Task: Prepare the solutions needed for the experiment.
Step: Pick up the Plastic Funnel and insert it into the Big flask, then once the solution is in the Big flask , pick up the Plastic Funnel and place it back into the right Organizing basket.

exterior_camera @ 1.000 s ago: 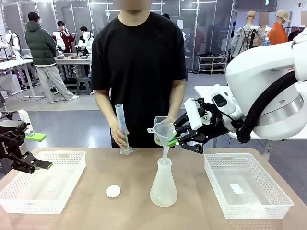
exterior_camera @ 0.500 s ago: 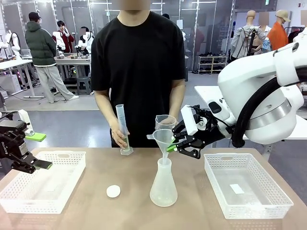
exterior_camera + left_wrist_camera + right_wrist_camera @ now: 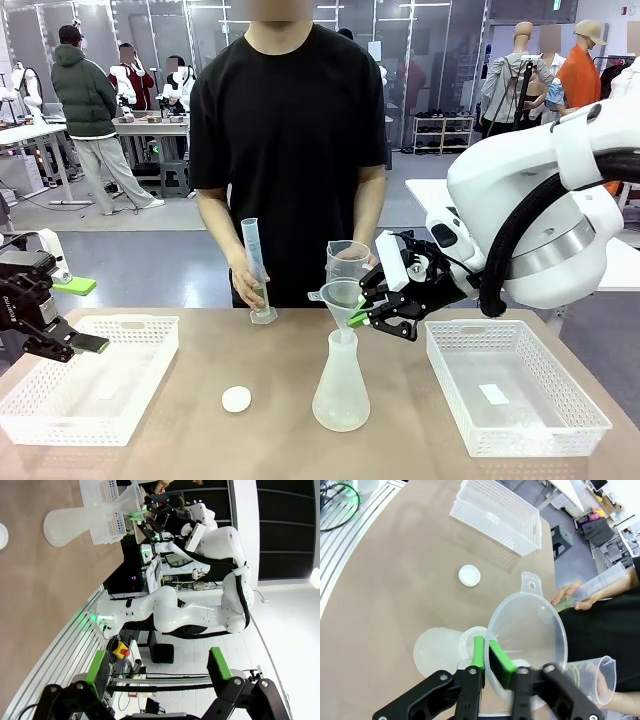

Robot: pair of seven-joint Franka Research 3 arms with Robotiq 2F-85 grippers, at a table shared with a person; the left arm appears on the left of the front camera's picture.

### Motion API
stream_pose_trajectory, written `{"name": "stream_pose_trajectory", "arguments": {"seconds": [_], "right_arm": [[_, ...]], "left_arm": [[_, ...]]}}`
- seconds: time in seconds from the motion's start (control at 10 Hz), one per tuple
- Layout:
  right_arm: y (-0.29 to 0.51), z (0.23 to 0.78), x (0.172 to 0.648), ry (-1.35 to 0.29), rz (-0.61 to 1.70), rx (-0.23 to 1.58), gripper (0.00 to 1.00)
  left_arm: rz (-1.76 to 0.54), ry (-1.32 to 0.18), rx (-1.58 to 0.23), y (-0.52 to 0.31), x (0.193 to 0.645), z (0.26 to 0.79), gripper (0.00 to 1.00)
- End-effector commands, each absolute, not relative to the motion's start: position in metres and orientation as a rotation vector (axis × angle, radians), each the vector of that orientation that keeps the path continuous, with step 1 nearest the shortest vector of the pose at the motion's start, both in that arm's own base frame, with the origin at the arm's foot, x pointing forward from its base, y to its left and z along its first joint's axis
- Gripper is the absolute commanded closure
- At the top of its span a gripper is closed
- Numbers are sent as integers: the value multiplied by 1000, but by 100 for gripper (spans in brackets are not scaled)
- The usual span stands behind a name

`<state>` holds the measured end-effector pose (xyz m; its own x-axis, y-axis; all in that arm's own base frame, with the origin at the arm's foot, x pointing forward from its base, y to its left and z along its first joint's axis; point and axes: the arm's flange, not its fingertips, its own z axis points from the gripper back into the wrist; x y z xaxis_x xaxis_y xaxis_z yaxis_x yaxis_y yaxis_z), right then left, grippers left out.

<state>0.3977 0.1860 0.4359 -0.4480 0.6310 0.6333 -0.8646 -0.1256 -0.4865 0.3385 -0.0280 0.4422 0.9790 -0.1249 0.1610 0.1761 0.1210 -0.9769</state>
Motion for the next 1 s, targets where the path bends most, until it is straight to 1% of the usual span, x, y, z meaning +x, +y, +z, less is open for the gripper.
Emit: {"name": "stream_pose_trajectory", "arguments": {"seconds": [0.0,0.2,0.9], "right_arm": [[190,429,401,-1054,1761,323,75],[186,434,398,-1024,1770,337,67],[186,434,398,-1024,1770,337,67]], "left_arm": [[-233,-40,-1438,-26,337,443,0],[-233,-40,-1438,-26,337,443,0],[-233,-40,-1438,-26,337,443,0]]}}
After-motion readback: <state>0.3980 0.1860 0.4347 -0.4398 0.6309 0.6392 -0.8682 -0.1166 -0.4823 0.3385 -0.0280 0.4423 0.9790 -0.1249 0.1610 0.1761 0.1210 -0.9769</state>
